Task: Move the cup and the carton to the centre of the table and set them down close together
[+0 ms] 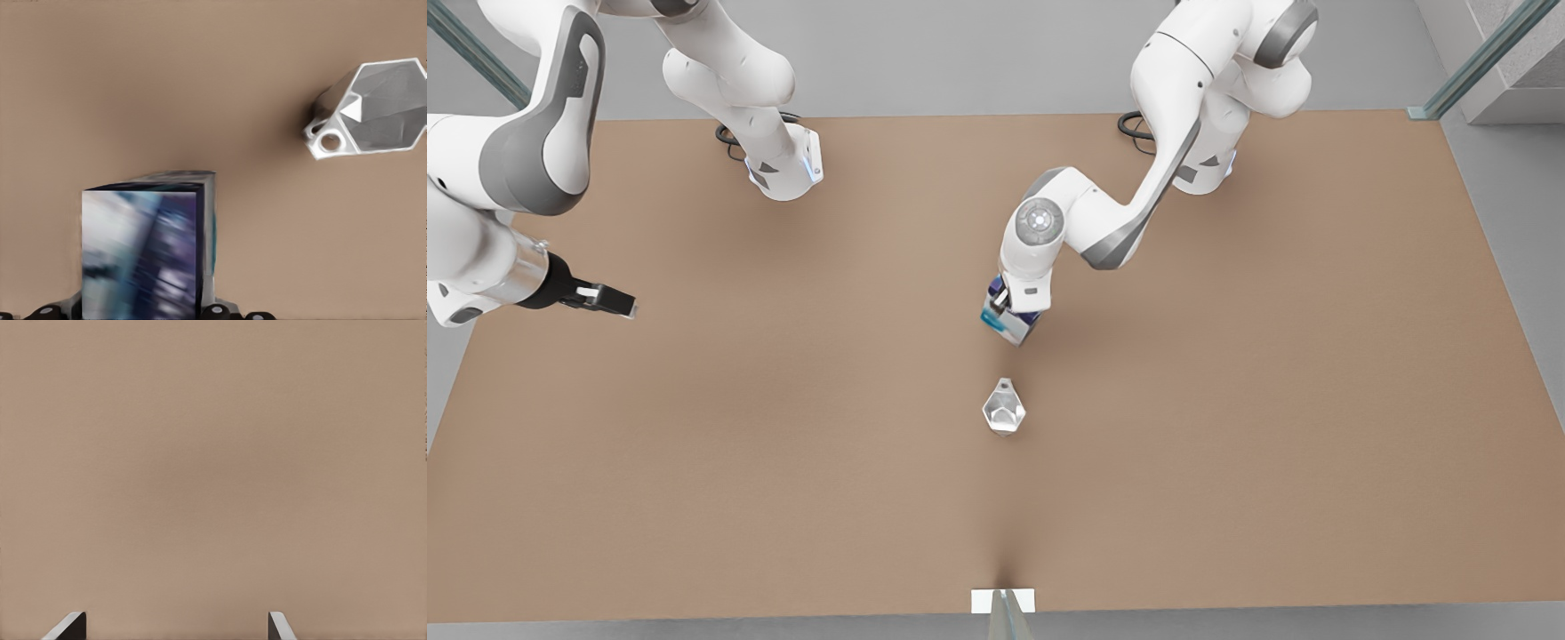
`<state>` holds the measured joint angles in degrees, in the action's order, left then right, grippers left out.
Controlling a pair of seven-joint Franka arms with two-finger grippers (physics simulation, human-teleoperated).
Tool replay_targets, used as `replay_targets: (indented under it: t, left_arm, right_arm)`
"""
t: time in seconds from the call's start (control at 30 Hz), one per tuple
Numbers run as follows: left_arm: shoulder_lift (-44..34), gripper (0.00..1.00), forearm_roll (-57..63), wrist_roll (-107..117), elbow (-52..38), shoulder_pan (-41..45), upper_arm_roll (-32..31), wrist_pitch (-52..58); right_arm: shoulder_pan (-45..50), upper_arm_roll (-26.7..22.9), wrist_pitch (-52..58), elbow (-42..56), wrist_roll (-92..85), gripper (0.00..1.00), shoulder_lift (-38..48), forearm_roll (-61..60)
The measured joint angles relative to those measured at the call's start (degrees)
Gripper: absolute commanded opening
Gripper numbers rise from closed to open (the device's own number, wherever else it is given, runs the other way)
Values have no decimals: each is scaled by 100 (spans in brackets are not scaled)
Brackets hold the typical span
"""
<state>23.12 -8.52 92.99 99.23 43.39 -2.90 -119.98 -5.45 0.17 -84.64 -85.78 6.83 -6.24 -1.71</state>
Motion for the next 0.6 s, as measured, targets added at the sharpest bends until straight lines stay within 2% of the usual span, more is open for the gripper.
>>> replay_targets:
  t: [0.37, 0.4, 0.43, 0.47, 0.5, 0.57, 0.6]
  left_arm:
    - [-170, 100, -2, 17, -53, -42, 18, 66]
    - [-429, 100, -4, 35, -85, -44, 31, 294]
    - [-724, 100, 12, -83, -554, -47, 261, 1263]
    - [-1031, 99, 25, -1311, -1026, -321, 628, 2319]
    - [-1123, 99, 58, -3204, -1179, -1045, 727, 3107]
    - [-1211, 99, 313, -6996, -1189, -2185, 730, 3187]
    - [-1205, 99, 416, -7777, -1187, -2611, 725, 3146]
  right_arm:
    - [-61, -9, 78, 3, 3, 100, 18, 13]
    - [-67, -9, 112, 0, 3, 100, 18, 13]
    - [-67, -9, 114, 0, 3, 100, 18, 13]
    - [-62, -9, 114, 0, 3, 100, 10, 13]
    - [-59, -17, 114, 1, 3, 100, 9, 13]
    - [-74, -18, 114, 0, 3, 100, 9, 13]
    - [-68, -17, 114, 0, 3, 100, 9, 13]
